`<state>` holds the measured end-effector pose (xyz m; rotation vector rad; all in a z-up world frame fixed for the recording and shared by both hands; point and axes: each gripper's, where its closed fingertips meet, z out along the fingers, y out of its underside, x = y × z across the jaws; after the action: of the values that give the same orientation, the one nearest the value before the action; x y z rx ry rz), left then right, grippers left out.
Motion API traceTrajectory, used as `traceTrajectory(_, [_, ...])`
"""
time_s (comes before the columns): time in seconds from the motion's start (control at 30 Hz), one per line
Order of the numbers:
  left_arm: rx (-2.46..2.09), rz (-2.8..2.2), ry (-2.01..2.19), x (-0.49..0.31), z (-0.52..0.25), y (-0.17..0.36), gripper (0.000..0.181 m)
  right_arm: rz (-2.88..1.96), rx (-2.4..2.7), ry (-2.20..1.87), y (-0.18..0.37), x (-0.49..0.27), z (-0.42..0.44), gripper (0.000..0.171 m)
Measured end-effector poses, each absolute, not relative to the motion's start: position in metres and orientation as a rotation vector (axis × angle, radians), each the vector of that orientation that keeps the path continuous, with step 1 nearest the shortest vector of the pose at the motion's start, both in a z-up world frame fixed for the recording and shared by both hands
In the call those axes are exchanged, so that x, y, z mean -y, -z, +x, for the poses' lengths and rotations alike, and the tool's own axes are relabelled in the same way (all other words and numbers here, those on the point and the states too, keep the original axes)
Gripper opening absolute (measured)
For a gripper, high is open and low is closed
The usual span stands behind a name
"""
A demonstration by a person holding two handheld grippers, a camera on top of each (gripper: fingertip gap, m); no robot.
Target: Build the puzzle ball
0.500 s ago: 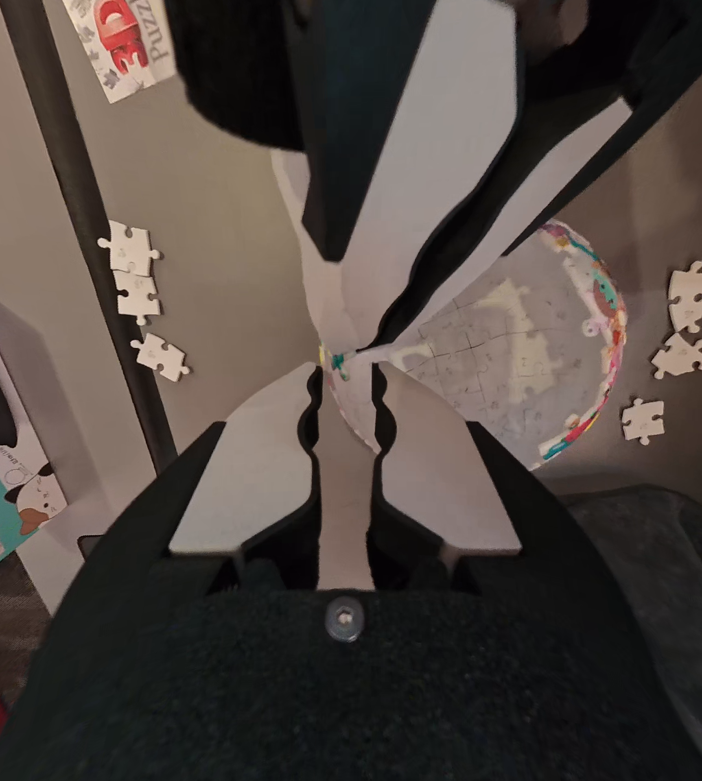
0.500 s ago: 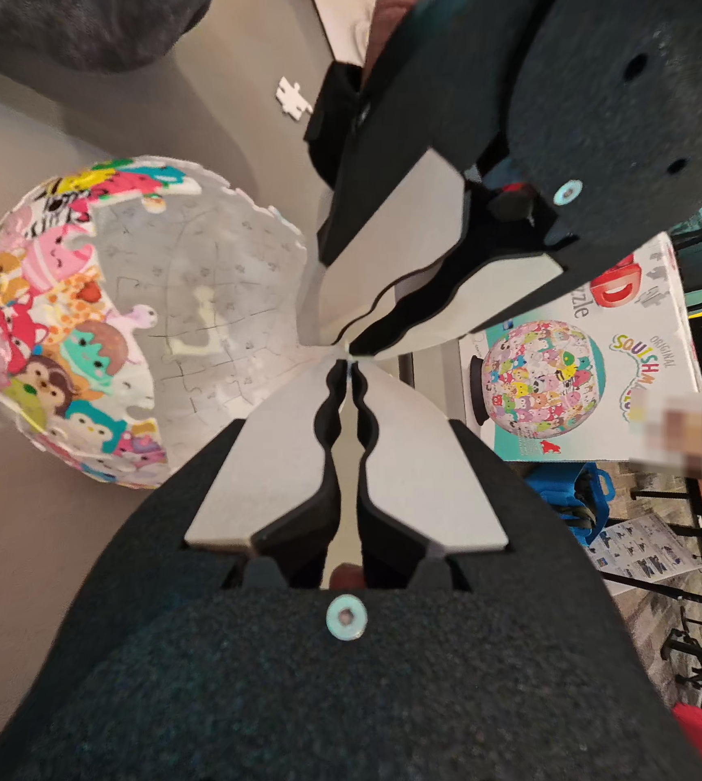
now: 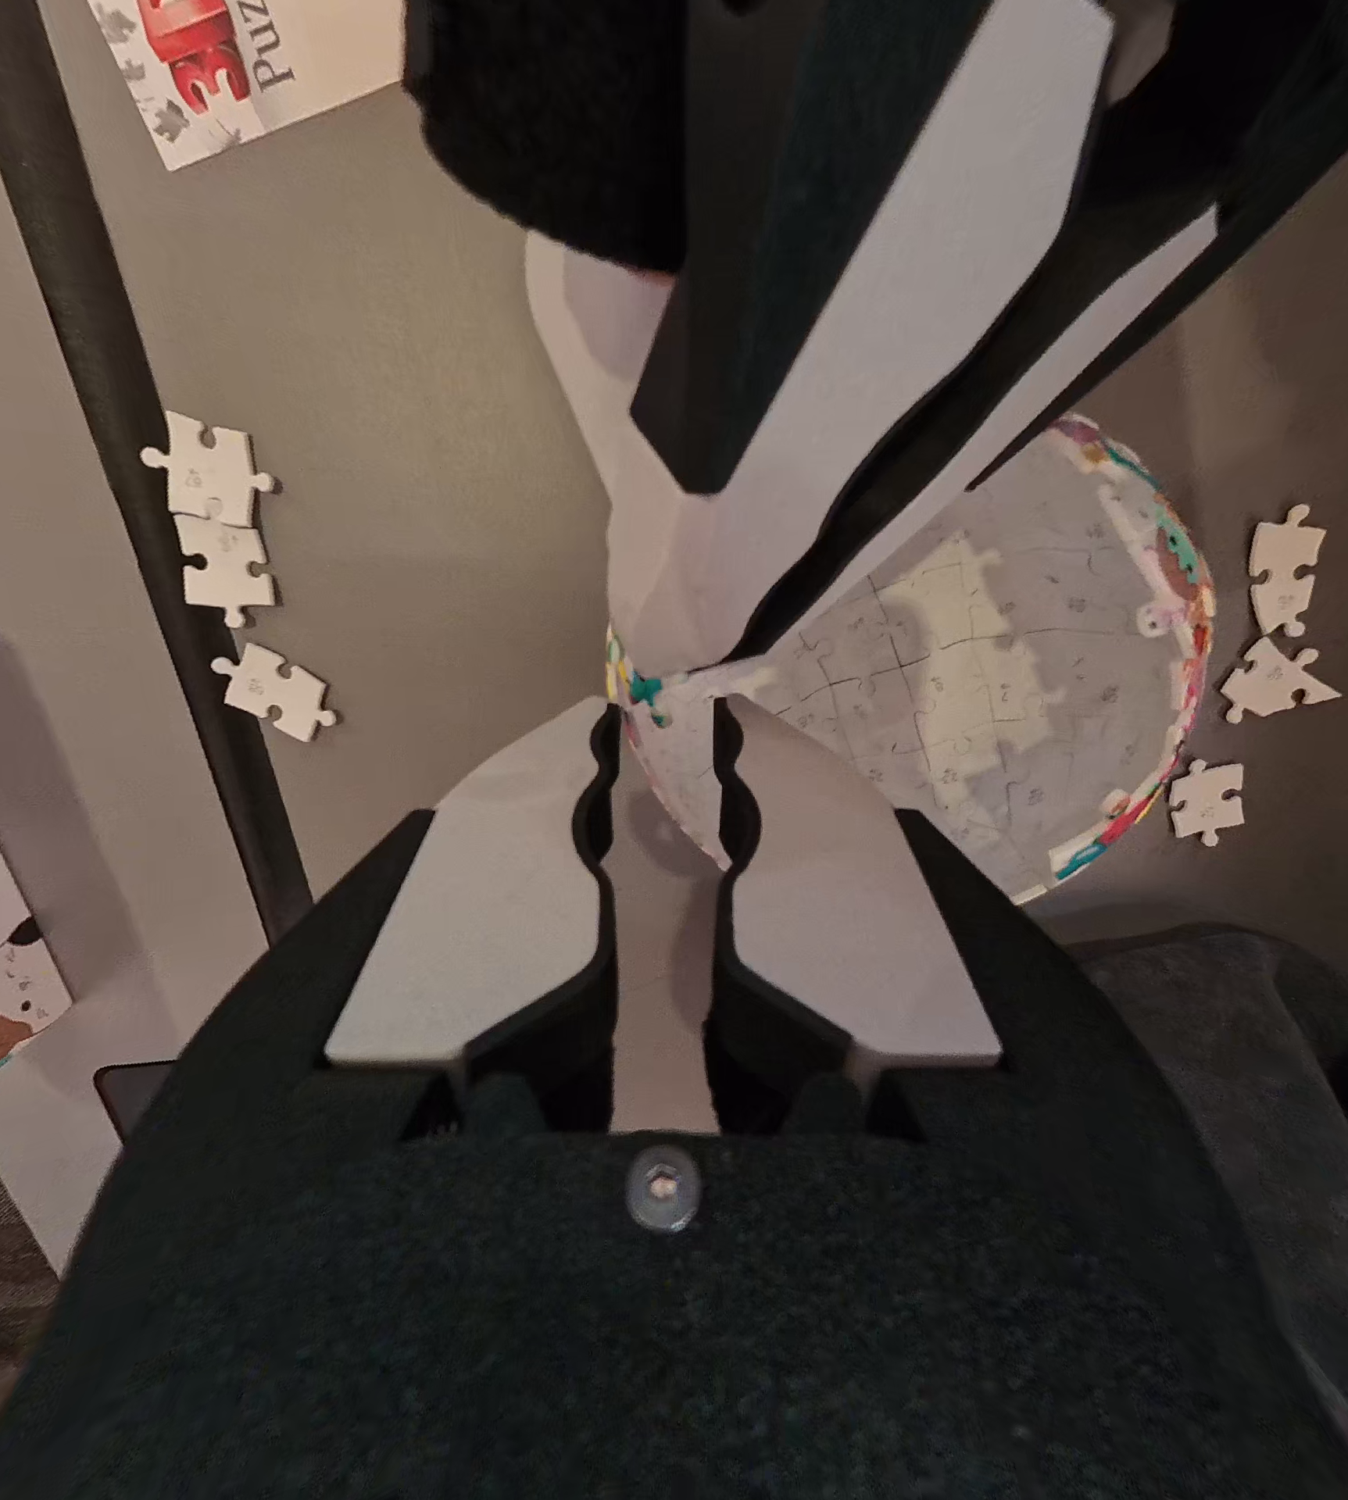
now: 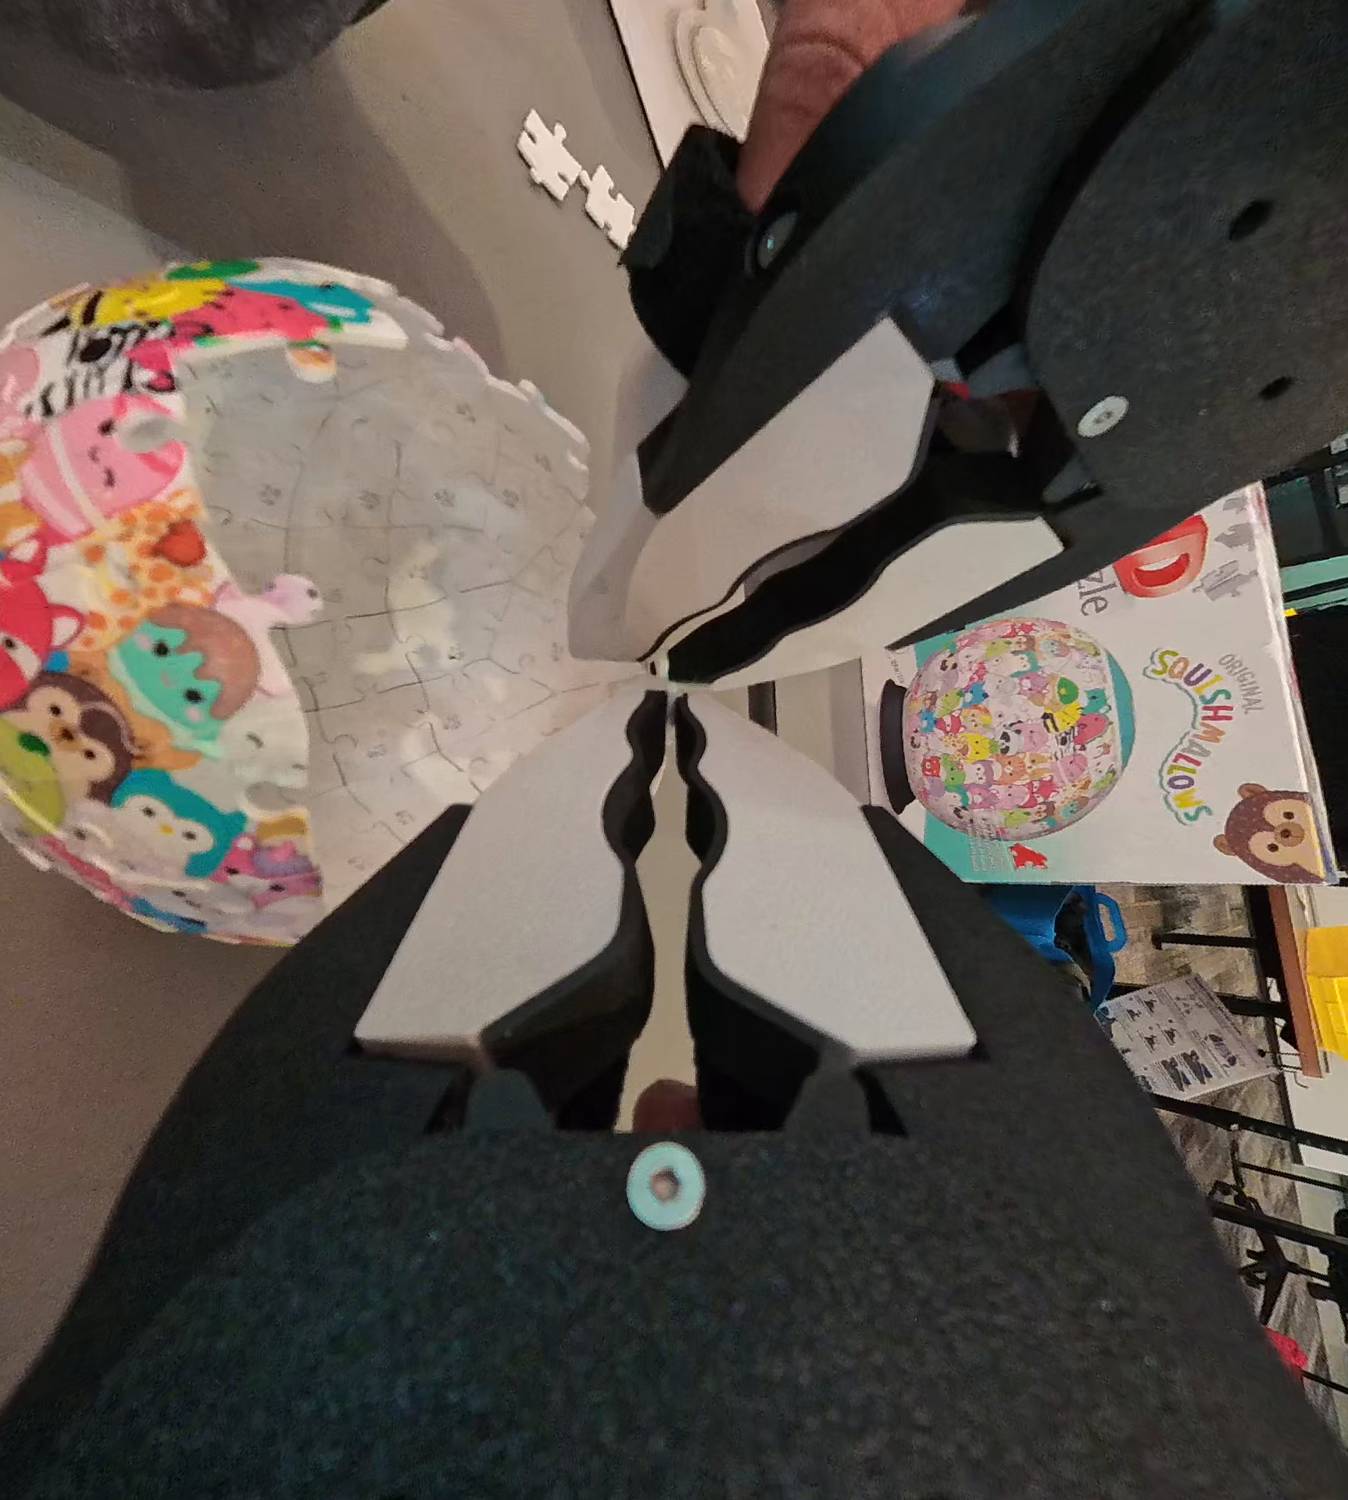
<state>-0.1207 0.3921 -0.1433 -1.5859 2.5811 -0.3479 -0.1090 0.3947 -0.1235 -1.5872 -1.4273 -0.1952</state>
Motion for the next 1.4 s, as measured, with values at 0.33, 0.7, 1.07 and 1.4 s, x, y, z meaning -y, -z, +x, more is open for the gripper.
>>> traceTrajectory(0.33, [-2.584,-1.583,0.339,-0.392,-0.120,0.145,0.022,-1.613,1.382,0.158,0.124,-0.399,-0.108,0.003])
traceTrajectory(0.7, [-2.537,-1.582,0.315,-0.402,-0.116,0.141,0.020,-1.591,1.384,0.187,0.125,-0.401,-0.106,0.002])
traceTrajectory(1.07, [-2.531,-1.558,0.339,-0.404,-0.115,0.139,0.019,-1.598,1.356,0.124,0.124,-0.402,-0.106,0.002])
traceTrajectory(1.4, [-2.367,-1.577,0.940,-0.411,-0.101,0.104,0.013,-1.582,1.294,-0.053,0.104,-0.392,-0.106,0.002])
